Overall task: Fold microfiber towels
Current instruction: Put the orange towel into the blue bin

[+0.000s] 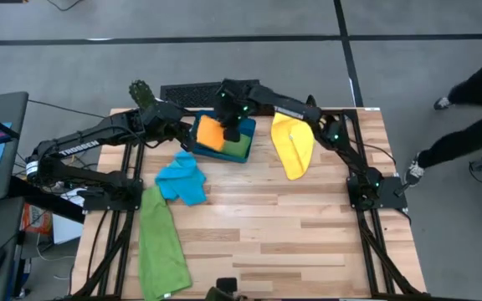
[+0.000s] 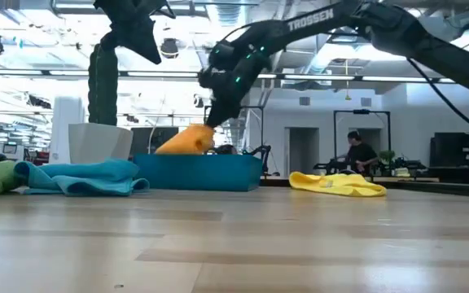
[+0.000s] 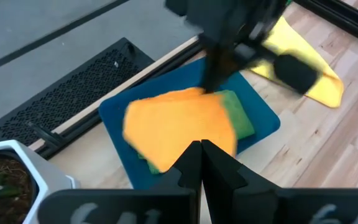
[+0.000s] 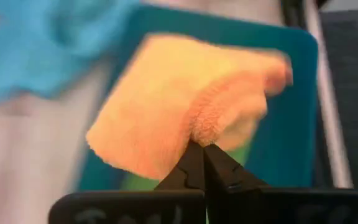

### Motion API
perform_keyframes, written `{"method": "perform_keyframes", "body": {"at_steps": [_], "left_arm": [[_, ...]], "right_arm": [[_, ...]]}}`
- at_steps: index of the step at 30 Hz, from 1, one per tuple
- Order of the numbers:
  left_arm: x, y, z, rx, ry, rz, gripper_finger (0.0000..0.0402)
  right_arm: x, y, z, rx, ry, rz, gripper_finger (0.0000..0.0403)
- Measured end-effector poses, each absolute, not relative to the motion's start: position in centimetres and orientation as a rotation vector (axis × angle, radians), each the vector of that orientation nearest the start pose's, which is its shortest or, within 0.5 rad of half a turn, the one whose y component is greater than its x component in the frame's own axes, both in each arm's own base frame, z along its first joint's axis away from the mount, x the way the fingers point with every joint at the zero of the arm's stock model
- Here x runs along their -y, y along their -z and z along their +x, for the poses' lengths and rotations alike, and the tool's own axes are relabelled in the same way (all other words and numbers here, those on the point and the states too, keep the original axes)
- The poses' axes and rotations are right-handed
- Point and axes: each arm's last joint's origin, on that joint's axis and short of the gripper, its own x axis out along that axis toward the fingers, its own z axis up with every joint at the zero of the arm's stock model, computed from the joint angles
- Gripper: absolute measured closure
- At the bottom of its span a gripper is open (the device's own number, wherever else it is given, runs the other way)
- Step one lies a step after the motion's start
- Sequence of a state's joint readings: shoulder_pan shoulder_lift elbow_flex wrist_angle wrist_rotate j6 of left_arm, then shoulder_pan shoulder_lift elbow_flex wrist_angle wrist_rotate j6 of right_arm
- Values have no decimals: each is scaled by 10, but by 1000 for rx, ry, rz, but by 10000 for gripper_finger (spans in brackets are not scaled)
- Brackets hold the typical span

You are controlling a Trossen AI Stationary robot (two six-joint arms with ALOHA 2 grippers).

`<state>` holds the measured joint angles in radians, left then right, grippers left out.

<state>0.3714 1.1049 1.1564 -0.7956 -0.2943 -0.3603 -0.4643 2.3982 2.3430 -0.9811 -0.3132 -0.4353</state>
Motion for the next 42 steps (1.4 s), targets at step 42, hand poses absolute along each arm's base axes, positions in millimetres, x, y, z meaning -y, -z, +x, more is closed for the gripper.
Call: {"method": "perform_keyframes", "body": {"at_steps": [42], "left_arm": [[-86, -347, 196, -644, -720, -376, 401]], "right_arm": [[266, -253, 446, -753, -126, 328, 266]]}}
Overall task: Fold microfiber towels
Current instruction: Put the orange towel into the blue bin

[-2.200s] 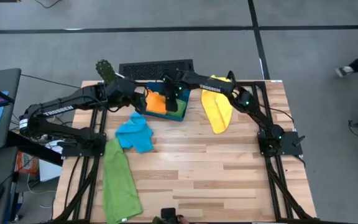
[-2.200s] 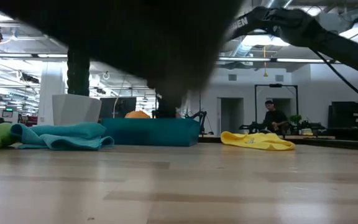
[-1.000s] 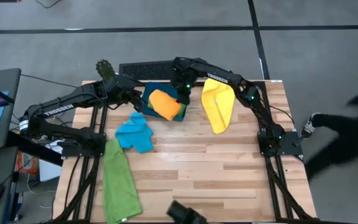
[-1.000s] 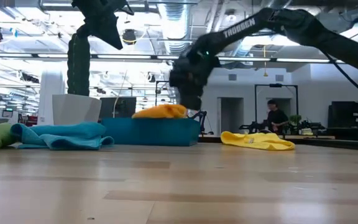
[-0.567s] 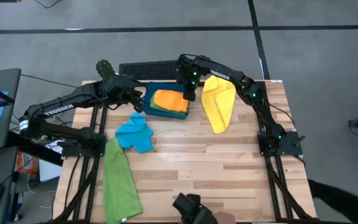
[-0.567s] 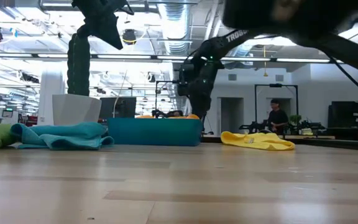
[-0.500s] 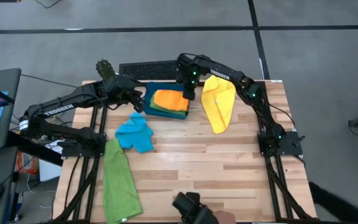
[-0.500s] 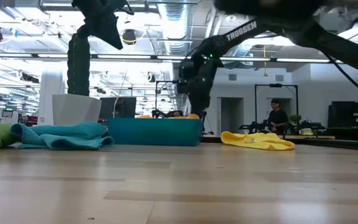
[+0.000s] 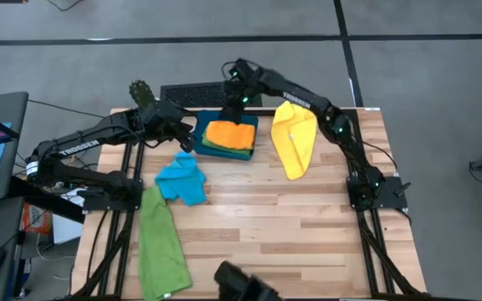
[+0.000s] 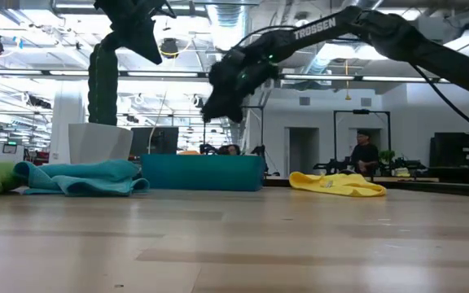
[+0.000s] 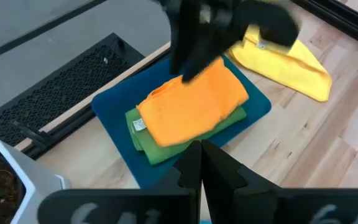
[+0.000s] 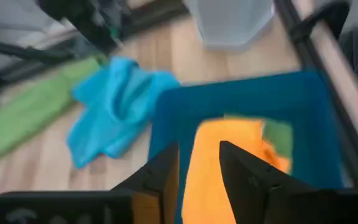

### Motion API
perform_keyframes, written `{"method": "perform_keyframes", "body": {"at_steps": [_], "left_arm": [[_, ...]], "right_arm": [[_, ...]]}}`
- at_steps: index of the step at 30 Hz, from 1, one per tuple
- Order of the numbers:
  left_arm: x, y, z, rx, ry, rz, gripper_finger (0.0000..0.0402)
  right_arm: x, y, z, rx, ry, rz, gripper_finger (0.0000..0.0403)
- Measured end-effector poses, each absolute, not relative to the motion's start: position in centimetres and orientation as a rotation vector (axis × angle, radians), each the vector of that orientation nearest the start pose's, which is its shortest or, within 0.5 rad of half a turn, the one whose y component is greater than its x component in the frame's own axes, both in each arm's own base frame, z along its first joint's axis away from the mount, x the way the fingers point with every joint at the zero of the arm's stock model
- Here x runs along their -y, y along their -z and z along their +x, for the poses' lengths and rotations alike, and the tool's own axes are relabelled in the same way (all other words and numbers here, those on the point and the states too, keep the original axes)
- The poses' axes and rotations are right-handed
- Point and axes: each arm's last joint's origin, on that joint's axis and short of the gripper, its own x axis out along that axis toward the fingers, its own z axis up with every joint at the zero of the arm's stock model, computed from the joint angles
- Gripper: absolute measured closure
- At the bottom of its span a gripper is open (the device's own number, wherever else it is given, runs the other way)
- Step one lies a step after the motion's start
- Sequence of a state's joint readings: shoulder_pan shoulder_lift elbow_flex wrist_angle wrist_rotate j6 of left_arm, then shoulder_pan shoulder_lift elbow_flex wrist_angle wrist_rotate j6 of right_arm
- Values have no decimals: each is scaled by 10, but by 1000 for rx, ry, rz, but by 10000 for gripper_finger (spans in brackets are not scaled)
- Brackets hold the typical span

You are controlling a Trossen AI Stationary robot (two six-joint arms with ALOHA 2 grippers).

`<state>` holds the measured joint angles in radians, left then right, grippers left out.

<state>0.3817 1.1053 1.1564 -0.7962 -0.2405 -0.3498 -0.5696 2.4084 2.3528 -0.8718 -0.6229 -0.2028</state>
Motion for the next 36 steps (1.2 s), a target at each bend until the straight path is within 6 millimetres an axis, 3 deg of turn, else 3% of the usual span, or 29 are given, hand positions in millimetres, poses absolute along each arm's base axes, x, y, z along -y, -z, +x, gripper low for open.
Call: {"method": "perform_keyframes", "body": {"at_steps": [4, 7, 11, 15, 17, 21, 24, 27, 33, 36], "left_arm": [[-86, -346, 195, -653, -723, -383, 401], [-88, -341, 199, -656, -729, -363, 402], [-106, -313, 212, -623, -671, -385, 401], [-138, -279, 231, -508, -590, -435, 401], [-156, -263, 239, -495, -635, -422, 401], [-187, -224, 262, -551, -600, -440, 402], [-196, -191, 276, -631, -516, -525, 401], [-203, -165, 279, -694, -503, -607, 401], [-208, -158, 277, -718, -599, -617, 401], [-209, -158, 275, -717, -617, -619, 401]], "right_arm": [[250, -231, 460, -873, -29, 254, 285], [241, -231, 460, -913, -54, 222, 297], [243, -264, 434, -950, -31, 250, 318], [247, -305, 400, -973, 37, 260, 348], [247, -315, 387, -1004, 58, 276, 367], [249, -323, 382, -984, 84, 271, 393], [250, -308, 384, -1014, 79, 285, 385], [250, -273, 391, -1040, 69, 303, 382], [250, -205, 390, -1084, 90, 367, 395], [248, -184, 388, -1100, 138, 374, 387]]}}
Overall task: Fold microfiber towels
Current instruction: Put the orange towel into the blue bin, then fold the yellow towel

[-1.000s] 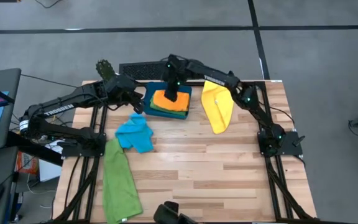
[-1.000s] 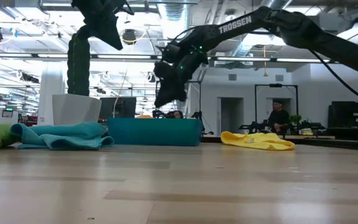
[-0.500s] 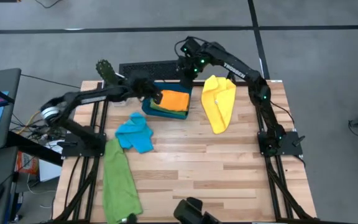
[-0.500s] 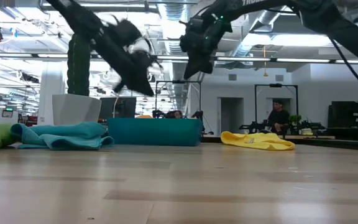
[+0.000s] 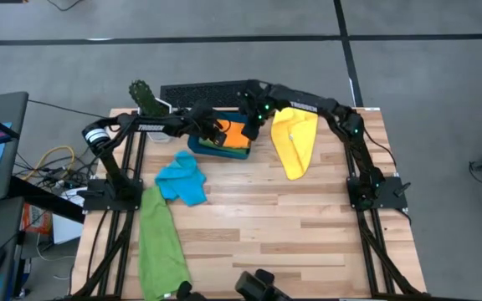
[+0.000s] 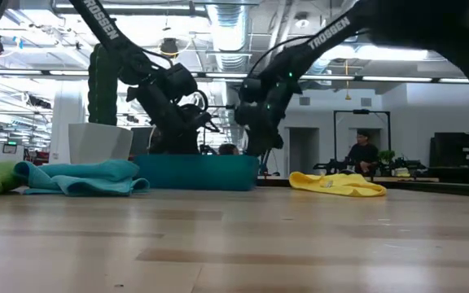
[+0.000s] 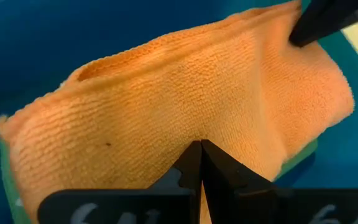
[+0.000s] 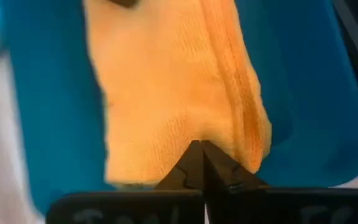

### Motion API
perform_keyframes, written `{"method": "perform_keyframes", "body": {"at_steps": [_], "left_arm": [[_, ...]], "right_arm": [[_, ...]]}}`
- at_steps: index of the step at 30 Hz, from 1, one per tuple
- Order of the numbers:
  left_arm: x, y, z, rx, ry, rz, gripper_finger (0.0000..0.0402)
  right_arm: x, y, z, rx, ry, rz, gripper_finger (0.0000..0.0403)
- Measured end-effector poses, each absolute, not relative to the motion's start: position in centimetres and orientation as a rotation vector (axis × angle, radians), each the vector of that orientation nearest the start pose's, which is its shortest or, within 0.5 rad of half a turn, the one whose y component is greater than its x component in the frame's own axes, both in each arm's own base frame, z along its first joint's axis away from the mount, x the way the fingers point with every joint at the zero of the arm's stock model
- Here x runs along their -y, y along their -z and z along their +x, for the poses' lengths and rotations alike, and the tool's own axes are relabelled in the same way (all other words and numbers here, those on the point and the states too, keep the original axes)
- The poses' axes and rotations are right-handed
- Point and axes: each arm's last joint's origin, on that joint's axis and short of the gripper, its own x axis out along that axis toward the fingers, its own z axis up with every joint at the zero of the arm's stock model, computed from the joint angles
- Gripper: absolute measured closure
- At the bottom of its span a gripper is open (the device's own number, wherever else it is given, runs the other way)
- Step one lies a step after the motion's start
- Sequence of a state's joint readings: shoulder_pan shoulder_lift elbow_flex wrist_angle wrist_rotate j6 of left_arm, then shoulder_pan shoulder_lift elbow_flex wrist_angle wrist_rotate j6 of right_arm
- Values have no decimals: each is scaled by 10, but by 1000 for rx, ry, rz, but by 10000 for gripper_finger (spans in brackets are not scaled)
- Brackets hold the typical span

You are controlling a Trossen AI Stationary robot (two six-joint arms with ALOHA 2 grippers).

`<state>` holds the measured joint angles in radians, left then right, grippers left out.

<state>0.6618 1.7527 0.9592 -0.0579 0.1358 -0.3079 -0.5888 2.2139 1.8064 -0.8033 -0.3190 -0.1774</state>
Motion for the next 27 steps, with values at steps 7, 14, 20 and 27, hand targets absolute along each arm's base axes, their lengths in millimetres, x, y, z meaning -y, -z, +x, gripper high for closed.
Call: {"method": "perform_keyframes", "body": {"at_steps": [7, 14, 20, 27], "left_arm": [[-210, -161, 273, -737, -601, -652, 401], [-215, -219, 275, -746, -653, -529, 401], [-207, -289, 264, -643, -631, -423, 401], [-175, -351, 228, -570, -545, -376, 393]], "right_arm": [[250, -175, 387, -1093, 196, 345, 390], [254, -177, 385, -1083, 217, 338, 376], [252, -240, 372, -951, 229, 240, 379], [233, -320, 322, -898, 270, 238, 378]]}}
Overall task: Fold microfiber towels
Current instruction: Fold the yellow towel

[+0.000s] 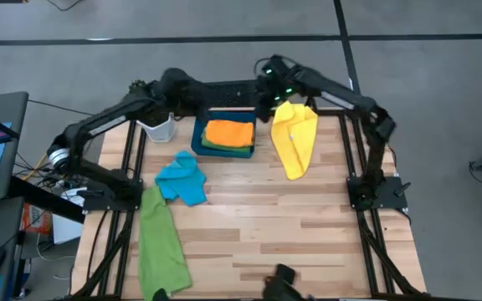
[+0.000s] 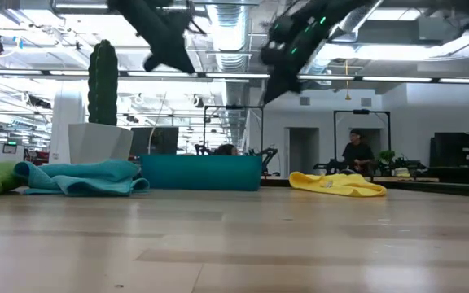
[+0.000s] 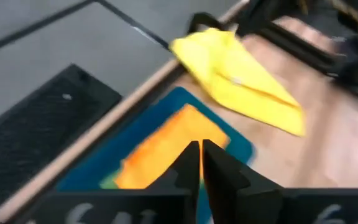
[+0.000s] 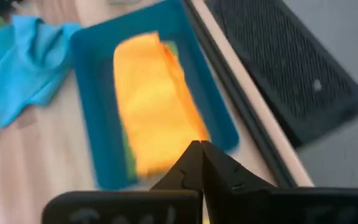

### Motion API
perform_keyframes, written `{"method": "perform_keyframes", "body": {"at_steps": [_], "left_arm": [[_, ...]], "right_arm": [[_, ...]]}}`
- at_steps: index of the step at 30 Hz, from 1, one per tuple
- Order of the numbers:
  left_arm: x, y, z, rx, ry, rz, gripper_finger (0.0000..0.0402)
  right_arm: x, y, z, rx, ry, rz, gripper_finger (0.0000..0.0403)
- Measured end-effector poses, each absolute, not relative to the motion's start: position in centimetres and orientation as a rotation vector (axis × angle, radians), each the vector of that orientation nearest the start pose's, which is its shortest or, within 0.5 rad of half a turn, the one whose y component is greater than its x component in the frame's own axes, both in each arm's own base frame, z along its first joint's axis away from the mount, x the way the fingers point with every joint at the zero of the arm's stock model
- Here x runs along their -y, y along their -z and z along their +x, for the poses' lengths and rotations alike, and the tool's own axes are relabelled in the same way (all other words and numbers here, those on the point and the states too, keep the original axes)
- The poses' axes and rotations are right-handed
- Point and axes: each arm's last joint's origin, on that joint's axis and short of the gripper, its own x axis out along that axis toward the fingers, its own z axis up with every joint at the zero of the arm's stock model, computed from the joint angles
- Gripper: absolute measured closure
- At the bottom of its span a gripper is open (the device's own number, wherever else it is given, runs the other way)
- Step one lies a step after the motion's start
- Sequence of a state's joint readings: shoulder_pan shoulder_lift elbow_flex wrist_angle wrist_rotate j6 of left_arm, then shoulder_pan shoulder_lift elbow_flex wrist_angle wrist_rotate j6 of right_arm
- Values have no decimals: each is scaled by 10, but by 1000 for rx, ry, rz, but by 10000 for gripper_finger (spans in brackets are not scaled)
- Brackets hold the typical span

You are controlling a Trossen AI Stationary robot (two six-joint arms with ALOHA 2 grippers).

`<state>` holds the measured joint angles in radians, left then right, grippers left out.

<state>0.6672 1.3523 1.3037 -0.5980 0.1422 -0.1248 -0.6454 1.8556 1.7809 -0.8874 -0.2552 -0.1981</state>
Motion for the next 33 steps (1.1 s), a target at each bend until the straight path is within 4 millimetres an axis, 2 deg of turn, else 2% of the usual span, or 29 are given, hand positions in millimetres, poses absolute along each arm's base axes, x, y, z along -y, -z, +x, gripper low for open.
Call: {"method": "perform_keyframes", "body": {"at_steps": [2, 5, 8, 10, 14, 17, 20, 27, 33], "left_arm": [[-163, -359, 219, -569, -486, -391, 378], [-143, -365, 211, -581, -395, -408, 340], [-129, -360, 210, -611, -351, -451, 294], [-123, -357, 213, -624, -351, -465, 264], [-116, -350, 221, -629, -375, -461, 221], [-114, -342, 226, -624, -384, -463, 205], [-114, -335, 228, -614, -384, -479, 202], [-113, -314, 228, -644, -380, -526, 206], [-112, -296, 230, -652, -372, -558, 206]], "right_arm": [[223, -331, 304, -948, 283, 265, 366], [205, -322, 279, -1049, 311, 333, 352], [179, -293, 257, -1125, 321, 423, 344], [158, -265, 245, -1156, 315, 454, 338], [119, -213, 234, -1152, 302, 497, 319], [97, -188, 235, -1152, 284, 463, 297], [82, -174, 236, -1213, 338, 343, 273], [62, -160, 245, -1287, 250, 166, 234], [55, -134, 254, -1396, 231, 111, 224]]}}
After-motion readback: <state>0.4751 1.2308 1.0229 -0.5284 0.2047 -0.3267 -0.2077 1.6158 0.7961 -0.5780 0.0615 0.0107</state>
